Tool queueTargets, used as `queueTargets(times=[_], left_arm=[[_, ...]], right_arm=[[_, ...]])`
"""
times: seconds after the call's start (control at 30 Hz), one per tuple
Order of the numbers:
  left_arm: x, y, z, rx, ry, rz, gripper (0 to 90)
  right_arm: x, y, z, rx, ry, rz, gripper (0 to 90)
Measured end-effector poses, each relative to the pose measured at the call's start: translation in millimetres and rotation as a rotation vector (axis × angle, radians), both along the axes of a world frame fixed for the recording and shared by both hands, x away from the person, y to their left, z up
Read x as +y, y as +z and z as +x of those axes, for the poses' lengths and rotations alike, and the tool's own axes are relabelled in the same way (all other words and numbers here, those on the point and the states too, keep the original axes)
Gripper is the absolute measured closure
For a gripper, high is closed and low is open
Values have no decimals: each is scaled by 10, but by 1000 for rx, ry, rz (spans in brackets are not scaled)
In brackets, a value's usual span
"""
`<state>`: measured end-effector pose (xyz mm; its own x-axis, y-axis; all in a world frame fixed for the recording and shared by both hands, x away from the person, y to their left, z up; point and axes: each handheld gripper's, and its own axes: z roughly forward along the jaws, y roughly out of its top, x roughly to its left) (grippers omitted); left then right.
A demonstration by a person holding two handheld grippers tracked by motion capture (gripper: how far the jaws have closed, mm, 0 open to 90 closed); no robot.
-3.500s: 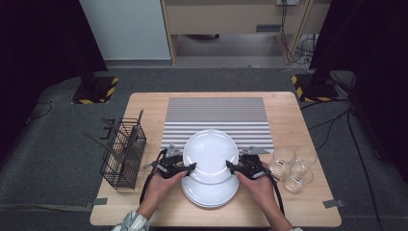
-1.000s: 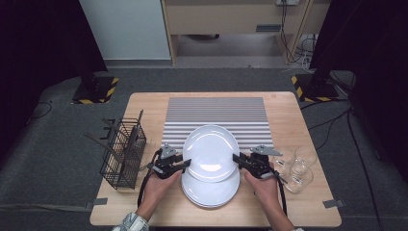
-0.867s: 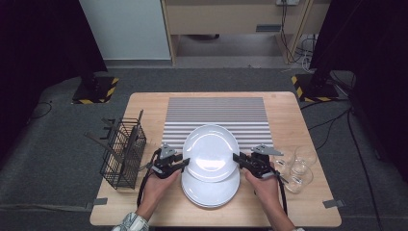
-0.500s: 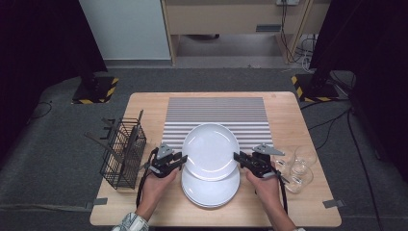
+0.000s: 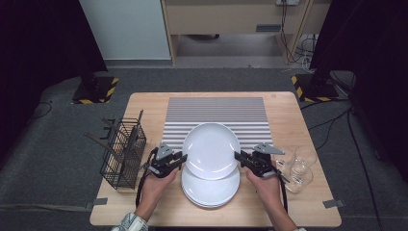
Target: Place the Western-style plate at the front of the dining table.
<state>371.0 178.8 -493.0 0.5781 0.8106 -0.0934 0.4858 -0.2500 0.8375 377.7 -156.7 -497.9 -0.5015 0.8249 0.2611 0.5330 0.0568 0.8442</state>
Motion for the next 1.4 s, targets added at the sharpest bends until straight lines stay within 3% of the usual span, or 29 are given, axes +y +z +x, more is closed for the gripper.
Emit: queueTargets(times=[0.63, 1.4], left_arm=[[-29, 8, 15, 6, -5, 4, 718], [-20, 107, 26, -30, -8, 11, 759]], right_arm=[[-8, 8, 13, 0, -23, 1, 753], [-6, 99, -8, -27, -34, -19, 777]])
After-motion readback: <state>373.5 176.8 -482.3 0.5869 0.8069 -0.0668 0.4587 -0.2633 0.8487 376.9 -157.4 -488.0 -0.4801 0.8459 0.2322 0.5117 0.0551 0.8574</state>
